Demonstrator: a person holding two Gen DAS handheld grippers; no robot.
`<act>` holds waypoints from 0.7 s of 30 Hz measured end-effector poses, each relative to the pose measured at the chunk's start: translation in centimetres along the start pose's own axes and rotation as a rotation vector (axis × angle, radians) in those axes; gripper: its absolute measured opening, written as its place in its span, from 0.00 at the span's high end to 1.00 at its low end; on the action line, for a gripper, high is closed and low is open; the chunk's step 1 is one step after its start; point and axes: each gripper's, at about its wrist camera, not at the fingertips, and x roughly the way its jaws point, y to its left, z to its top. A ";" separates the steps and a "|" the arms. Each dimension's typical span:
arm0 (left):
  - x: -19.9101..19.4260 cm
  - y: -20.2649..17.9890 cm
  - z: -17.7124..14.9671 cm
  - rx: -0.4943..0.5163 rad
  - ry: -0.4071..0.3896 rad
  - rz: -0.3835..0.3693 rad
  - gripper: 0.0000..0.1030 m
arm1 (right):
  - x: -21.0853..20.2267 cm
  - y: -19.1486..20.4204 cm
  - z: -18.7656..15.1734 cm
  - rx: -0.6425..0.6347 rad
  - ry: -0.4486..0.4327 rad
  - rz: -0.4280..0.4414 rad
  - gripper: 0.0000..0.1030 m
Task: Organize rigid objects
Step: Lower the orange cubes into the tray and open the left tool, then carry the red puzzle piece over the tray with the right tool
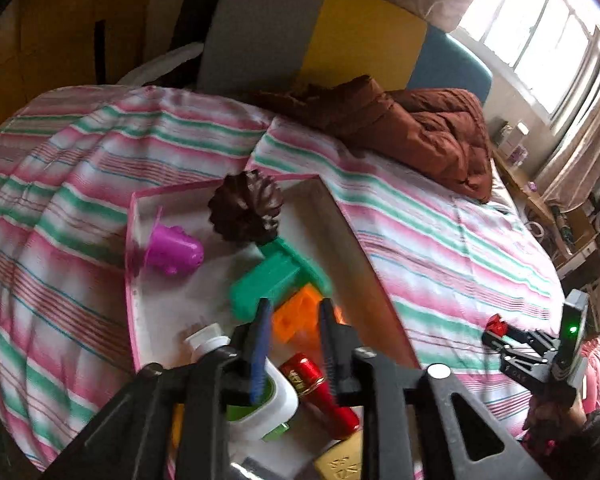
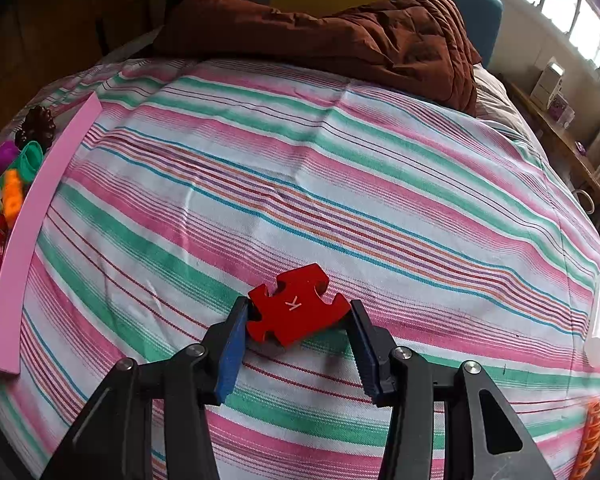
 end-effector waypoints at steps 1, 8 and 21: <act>-0.1 0.3 -0.2 -0.007 0.000 0.004 0.74 | 0.0 0.0 0.0 -0.001 -0.001 0.000 0.53; -2.5 1.5 -1.6 -0.019 -0.050 0.064 0.69 | 0.0 0.2 0.1 -0.006 -0.002 -0.006 0.53; -7.5 1.2 -4.9 0.022 -0.143 0.154 0.61 | -0.9 0.4 1.7 0.075 0.009 0.043 0.53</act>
